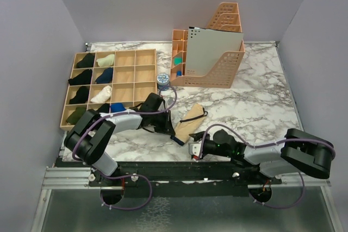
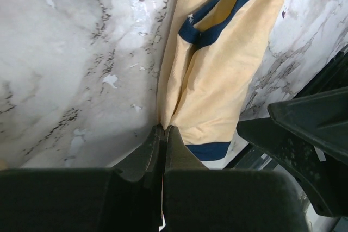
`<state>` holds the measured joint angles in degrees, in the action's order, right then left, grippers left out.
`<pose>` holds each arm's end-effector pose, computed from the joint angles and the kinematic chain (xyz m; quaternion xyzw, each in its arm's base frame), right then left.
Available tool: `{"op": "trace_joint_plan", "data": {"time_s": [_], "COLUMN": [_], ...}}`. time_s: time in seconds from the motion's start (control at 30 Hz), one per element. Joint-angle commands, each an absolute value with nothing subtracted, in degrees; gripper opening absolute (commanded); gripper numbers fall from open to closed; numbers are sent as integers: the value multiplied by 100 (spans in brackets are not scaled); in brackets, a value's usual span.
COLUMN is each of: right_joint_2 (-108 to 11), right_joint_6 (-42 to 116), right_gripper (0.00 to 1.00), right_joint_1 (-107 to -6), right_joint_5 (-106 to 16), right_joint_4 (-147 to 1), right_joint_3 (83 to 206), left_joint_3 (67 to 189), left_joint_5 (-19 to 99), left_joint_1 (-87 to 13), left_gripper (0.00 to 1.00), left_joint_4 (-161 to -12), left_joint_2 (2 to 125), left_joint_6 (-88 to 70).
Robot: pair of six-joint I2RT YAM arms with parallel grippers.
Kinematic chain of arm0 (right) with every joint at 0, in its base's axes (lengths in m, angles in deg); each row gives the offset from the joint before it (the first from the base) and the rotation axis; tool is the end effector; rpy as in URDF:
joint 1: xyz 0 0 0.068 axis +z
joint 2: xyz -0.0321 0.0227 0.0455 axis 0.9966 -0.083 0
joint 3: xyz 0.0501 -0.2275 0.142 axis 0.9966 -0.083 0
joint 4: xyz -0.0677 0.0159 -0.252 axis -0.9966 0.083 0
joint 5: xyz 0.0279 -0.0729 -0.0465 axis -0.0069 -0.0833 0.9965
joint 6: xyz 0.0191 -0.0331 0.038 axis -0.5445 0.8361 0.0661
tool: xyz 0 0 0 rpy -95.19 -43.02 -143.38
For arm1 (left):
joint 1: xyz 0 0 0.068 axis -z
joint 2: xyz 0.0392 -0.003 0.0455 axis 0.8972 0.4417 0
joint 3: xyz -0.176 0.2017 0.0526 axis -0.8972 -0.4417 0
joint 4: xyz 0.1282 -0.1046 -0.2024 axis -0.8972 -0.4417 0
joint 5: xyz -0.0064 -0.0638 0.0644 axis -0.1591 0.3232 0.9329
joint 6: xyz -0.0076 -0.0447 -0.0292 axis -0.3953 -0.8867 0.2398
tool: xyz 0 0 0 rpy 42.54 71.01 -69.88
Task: Roll the underwear
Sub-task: Roll the underwear to the center of the board.
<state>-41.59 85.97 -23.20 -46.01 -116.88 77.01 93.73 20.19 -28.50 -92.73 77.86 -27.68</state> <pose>0.0905 0.1814 0.1255 -0.6800 0.4798 0.1549 0.5324 0.2159 -0.1734 0.1368 0.1089 0.9235 -0.3499 0.1135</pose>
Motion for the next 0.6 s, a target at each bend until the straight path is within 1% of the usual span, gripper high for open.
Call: {"op": "trace_joint_plan", "data": {"time_s": [0.0, 0.23, 0.37, 0.47, 0.57], "right_joint_2": [-4302, -4912, -5439, -5726, -5952], "right_joint_6": [10074, 10430, 10501, 10632, 10646], "right_gripper": [57, 52, 52, 52, 50], "right_joint_1": [-2123, -1833, -1728, -1721, -1696], "right_joint_5": [-4601, -4724, -4278, -4213, -4232], "right_joint_4": [-12276, -12000, -12607, -12690, -12721], "right_joint_3": [7694, 7994, 7973, 8070, 8121], "left_joint_3": [9327, 9358, 9315, 9306, 9335], "left_joint_5": [1832, 1693, 1584, 1560, 1526], "left_joint_1": [-3055, -3135, -3149, -3155, -3162], "left_gripper": [0, 0, 0, 0, 0], "left_joint_4": [-9572, -9526, -9453, -9446, -9458], "left_joint_2": [7878, 8047, 8014, 8001, 8035], "left_joint_6": [-2481, -2524, -2564, -2568, -2568]}}
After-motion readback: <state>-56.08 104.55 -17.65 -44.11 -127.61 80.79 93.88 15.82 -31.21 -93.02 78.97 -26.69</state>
